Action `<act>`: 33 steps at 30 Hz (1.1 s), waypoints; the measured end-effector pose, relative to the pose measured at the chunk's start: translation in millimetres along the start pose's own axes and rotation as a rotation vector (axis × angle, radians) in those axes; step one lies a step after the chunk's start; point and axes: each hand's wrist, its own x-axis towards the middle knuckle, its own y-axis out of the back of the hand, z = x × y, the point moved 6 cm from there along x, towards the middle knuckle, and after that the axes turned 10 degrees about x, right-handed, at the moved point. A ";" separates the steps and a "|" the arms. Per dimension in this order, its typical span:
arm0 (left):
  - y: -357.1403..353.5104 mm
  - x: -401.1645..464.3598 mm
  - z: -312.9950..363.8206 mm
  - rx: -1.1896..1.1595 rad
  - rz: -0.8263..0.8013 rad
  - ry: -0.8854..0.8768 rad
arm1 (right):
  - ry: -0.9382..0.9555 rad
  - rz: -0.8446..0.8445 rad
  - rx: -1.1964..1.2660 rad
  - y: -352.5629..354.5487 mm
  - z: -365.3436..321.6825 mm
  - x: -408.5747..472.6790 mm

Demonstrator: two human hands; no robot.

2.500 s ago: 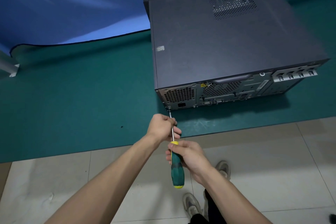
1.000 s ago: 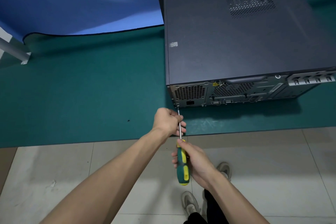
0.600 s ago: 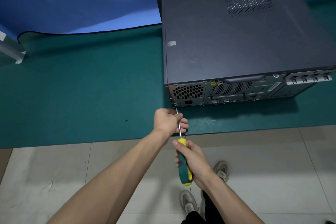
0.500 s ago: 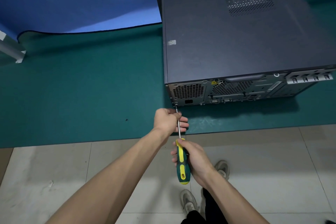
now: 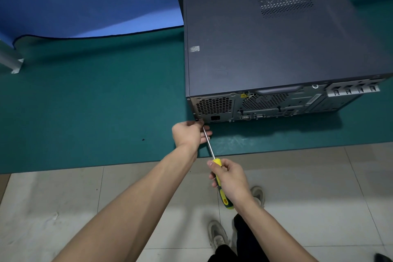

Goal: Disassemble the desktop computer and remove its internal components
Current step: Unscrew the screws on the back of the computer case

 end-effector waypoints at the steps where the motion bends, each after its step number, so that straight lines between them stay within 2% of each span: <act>1: -0.7 -0.6 -0.7 -0.024 -0.004 0.011 | 0.018 0.020 -0.030 2.7 -1.3 1.4; 8: -0.4 -3.6 -2.2 -0.123 -0.019 0.062 | 0.098 0.101 -0.501 28.9 -14.8 11.2; 13: 15.7 -14.4 8.7 -0.052 -0.028 -0.013 | 0.206 0.158 -0.574 38.3 -46.7 2.8; 18: 30.9 -52.9 39.6 0.208 -0.094 -0.284 | 0.374 0.074 -0.544 24.9 -94.1 -23.2; 23: 39.9 -116.2 96.2 0.394 -0.169 -0.666 | 0.539 -0.020 -0.305 0.0 -159.9 -71.0; 27: 55.0 -168.9 145.5 0.464 -0.131 -0.948 | 0.633 -0.127 -0.109 -9.7 -207.8 -122.5; 33: 67.0 -242.5 196.0 0.589 -0.055 -1.366 | 0.780 -0.133 -0.067 -3.5 -261.9 -186.9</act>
